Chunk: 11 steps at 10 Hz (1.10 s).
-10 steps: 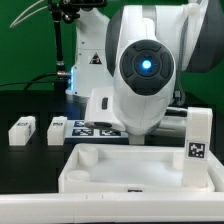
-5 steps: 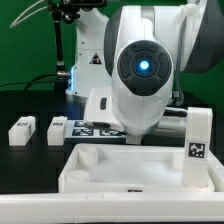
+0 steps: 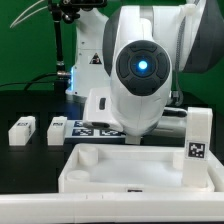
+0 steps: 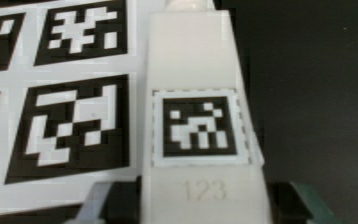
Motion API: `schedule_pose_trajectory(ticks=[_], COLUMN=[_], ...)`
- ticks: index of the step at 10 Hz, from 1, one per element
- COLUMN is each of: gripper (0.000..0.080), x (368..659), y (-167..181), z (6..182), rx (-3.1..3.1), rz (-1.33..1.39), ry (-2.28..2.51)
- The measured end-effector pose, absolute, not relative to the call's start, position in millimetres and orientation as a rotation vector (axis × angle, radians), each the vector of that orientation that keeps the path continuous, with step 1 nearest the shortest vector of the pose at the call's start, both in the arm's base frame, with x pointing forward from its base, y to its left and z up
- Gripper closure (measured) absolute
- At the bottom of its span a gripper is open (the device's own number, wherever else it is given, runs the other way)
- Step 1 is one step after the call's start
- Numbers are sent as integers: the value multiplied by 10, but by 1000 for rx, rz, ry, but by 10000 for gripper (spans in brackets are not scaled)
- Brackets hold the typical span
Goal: Assemble desk
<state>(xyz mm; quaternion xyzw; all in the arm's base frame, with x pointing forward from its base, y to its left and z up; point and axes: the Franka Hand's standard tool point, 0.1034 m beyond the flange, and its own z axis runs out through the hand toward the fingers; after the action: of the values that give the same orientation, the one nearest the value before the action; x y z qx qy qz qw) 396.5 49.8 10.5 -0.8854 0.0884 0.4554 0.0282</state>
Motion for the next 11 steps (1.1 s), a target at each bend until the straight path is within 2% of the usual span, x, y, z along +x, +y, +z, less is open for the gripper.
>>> schedule_pose_trajectory(ticks=[2,5,7,8,10,11], gripper=[511,510,510,510,510,510], x=[4273,4500,4743,4688,4782,4868], y=[177,-154,-345,-292,-278,-220], z=[489,776,806,841,830,959], rx=[-2651,-2637,-2790,-2813,-2907,-2913], rz=[1430,1361,1136,1069,829,793], ry=[325,402,375,375,377,397])
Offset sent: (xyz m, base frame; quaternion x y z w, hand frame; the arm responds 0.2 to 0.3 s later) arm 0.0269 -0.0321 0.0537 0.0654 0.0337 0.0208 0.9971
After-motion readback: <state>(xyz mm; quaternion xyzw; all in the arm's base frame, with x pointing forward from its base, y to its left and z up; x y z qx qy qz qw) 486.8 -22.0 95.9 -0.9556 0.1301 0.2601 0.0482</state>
